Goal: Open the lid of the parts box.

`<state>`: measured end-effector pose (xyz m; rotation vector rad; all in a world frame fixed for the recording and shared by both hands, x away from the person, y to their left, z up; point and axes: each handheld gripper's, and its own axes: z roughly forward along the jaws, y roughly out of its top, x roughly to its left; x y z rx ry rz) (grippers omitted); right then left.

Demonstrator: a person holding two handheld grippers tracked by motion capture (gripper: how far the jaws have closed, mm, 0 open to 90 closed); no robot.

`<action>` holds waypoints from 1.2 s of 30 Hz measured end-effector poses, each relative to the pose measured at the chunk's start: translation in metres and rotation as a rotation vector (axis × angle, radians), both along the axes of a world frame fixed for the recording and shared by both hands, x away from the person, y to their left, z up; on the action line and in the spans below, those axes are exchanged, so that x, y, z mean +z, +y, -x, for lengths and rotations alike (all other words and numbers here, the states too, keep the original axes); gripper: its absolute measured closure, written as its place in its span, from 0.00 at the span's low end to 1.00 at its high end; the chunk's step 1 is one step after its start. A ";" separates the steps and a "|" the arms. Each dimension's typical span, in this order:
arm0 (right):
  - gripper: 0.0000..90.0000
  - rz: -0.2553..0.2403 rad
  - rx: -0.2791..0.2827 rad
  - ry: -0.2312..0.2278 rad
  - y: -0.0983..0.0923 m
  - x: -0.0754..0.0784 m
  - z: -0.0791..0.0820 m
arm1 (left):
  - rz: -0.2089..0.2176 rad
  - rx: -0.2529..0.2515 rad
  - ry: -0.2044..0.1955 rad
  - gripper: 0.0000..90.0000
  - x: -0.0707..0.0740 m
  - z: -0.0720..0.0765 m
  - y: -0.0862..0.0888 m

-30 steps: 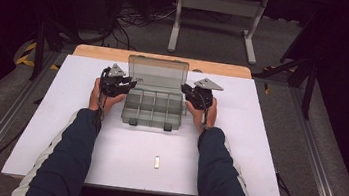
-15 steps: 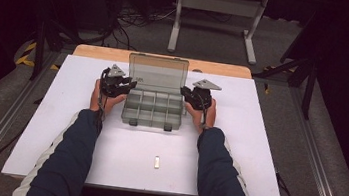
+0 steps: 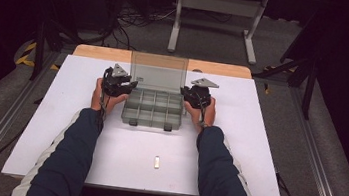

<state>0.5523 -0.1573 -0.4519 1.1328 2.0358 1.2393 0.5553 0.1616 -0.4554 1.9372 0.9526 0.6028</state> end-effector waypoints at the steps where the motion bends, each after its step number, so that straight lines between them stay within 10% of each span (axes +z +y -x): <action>1: 0.87 0.001 -0.001 0.006 0.000 0.000 0.000 | 0.009 -0.002 0.000 0.67 0.000 0.000 0.000; 20: 0.86 -0.004 -0.016 0.035 0.002 -0.003 -0.004 | 0.058 -0.002 0.024 0.65 -0.005 -0.002 0.004; 36: 0.76 0.054 -0.011 -0.032 0.001 0.008 -0.002 | -0.046 0.016 -0.055 0.60 0.012 0.003 0.010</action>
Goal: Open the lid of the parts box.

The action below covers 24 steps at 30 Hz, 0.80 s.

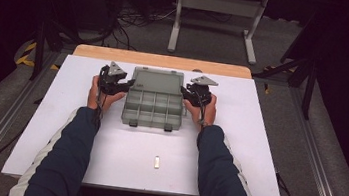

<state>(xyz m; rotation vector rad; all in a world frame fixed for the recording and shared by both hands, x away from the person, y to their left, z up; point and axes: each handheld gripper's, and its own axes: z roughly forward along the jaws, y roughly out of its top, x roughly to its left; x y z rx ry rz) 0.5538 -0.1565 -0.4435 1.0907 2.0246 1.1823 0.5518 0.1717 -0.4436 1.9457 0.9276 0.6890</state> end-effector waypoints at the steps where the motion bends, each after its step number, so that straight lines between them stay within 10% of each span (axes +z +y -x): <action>1: 0.76 0.012 -0.001 -0.012 0.000 0.002 0.001 | -0.010 0.000 -0.005 0.59 0.003 0.002 0.000; 24: 0.72 0.060 0.131 -0.125 -0.007 0.041 0.033 | -0.121 -0.121 -0.096 0.47 0.048 0.043 0.010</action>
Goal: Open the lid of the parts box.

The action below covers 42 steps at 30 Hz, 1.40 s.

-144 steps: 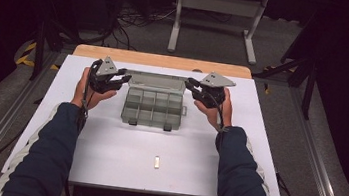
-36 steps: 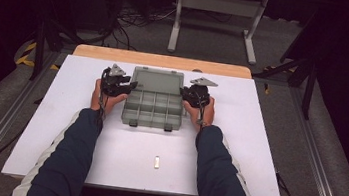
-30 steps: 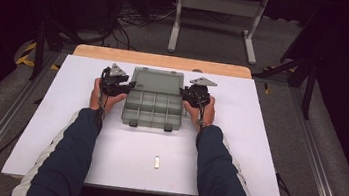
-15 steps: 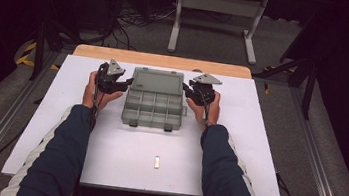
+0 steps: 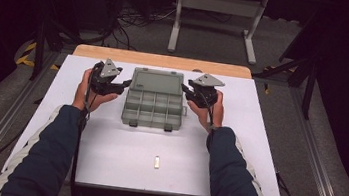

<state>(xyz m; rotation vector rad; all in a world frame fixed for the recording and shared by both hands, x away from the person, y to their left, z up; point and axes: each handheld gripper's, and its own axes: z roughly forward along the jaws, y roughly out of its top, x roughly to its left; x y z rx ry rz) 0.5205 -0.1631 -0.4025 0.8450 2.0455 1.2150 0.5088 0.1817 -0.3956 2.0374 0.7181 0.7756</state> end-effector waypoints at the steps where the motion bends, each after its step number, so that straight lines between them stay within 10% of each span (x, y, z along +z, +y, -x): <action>1: 0.72 0.004 0.008 -0.003 0.000 0.001 0.002 | -0.001 -0.006 -0.002 0.46 0.001 0.002 0.001; 17: 0.66 0.045 0.118 -0.047 -0.004 0.011 0.035 | -0.075 -0.094 -0.065 0.35 0.002 0.046 0.004; 42: 0.49 0.062 0.248 -0.063 -0.003 -0.004 0.087 | -0.026 -0.235 -0.107 0.23 -0.017 0.103 0.000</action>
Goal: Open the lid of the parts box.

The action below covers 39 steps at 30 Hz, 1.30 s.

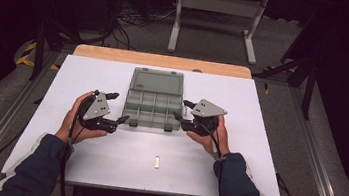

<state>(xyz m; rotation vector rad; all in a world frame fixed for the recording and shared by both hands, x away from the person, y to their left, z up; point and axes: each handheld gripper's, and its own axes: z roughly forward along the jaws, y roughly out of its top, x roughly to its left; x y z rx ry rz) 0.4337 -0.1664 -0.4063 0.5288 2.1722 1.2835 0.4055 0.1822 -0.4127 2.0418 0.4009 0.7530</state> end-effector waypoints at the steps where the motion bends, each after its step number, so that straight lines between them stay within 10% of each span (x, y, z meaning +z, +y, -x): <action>1: 0.49 0.000 0.004 0.003 0.000 0.000 0.001 | -0.001 -0.004 0.001 0.23 -0.001 0.002 0.000; 21: 0.33 0.053 0.064 -0.007 0.003 -0.007 0.025 | 0.057 -0.058 0.037 0.16 -0.017 0.033 0.013; 39: 0.24 0.138 0.217 0.103 0.020 -0.026 0.051 | 0.043 -0.073 0.095 0.10 -0.038 0.061 0.021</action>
